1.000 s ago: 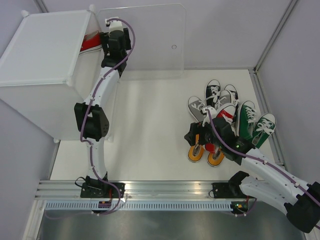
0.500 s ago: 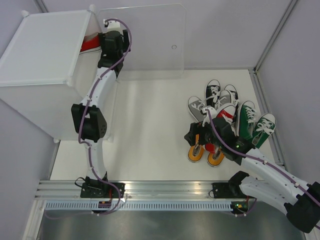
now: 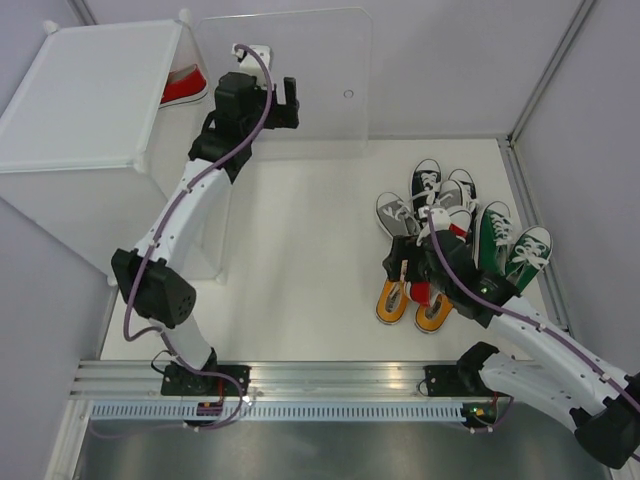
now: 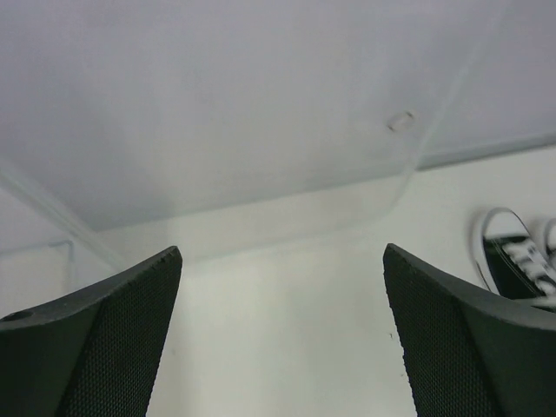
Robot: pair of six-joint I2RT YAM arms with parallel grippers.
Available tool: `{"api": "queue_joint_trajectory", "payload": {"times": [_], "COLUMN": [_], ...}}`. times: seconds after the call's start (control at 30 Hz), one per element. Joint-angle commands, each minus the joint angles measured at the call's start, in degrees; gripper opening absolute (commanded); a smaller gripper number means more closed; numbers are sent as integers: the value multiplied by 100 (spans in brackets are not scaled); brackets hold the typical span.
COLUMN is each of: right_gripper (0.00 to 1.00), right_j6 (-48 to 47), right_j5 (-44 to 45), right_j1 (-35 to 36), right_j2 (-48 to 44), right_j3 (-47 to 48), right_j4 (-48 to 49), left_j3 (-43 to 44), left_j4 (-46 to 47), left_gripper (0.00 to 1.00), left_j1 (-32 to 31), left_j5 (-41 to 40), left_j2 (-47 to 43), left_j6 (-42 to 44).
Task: Place and organize the shoes in the shoe cabinet
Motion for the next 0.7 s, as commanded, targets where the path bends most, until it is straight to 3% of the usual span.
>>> {"api": "queue_joint_trajectory", "payload": {"times": [0.0, 0.2, 0.37, 0.67], "right_gripper": [82, 79, 70, 57], "right_j6": [546, 1215, 1838, 2349], "right_j5": [1166, 2206, 2865, 2981], "right_j1": [12, 12, -5, -233], "right_j2": [-216, -217, -102, -225], "right_j3": [437, 665, 648, 437], "right_j4": [-636, -1603, -2174, -2439], "left_j3": [-693, -2494, -3680, -5246], "left_j4": [-623, -1107, -1668, -1820], "left_gripper": [100, 100, 100, 100], "left_j1": [-277, -365, -462, -488], "left_j5": [265, 642, 1301, 1154], "left_j2": [-1007, -2309, -3363, -4455], "left_j6": [-276, -840, -885, -533]}}
